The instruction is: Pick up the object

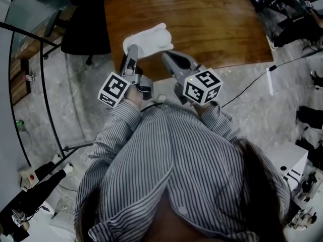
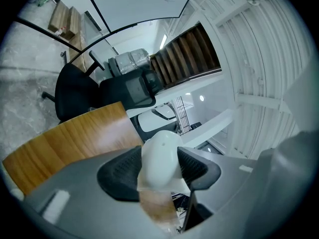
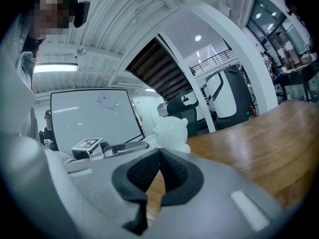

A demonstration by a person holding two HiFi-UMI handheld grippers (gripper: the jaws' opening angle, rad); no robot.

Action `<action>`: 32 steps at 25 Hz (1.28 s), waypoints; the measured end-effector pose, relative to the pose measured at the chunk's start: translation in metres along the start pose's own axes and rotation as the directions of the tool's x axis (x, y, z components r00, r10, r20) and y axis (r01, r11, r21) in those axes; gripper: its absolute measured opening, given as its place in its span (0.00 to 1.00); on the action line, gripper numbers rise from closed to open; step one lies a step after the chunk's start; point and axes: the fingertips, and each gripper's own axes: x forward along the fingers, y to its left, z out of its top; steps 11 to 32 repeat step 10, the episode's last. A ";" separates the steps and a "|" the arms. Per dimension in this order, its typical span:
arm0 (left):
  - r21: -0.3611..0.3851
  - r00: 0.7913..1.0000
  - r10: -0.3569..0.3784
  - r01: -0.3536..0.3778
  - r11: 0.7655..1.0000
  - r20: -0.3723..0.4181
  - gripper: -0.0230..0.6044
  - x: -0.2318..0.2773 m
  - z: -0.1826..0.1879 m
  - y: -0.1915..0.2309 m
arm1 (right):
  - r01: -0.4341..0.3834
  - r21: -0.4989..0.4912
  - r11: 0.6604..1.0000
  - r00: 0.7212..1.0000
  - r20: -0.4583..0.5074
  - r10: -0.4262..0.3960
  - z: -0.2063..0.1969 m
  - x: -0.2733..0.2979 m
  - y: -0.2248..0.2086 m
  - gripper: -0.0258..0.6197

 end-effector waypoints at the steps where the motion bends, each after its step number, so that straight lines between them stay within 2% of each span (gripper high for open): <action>1: 0.001 1.000 0.002 -0.002 1.000 -0.006 0.40 0.000 -0.001 0.000 | 0.001 0.000 1.000 1.000 -0.002 -0.001 0.000 0.000 0.001 0.04; 10: 0.003 1.000 -0.013 0.013 1.000 -0.023 0.40 0.000 -0.006 -0.002 | -0.035 -0.011 0.999 0.999 -0.039 0.034 -0.009 0.003 0.014 0.04; 32: 0.003 1.000 -0.013 0.013 1.000 -0.023 0.40 0.000 -0.006 -0.002 | -0.035 -0.011 0.999 0.999 -0.039 0.034 -0.009 0.003 0.014 0.04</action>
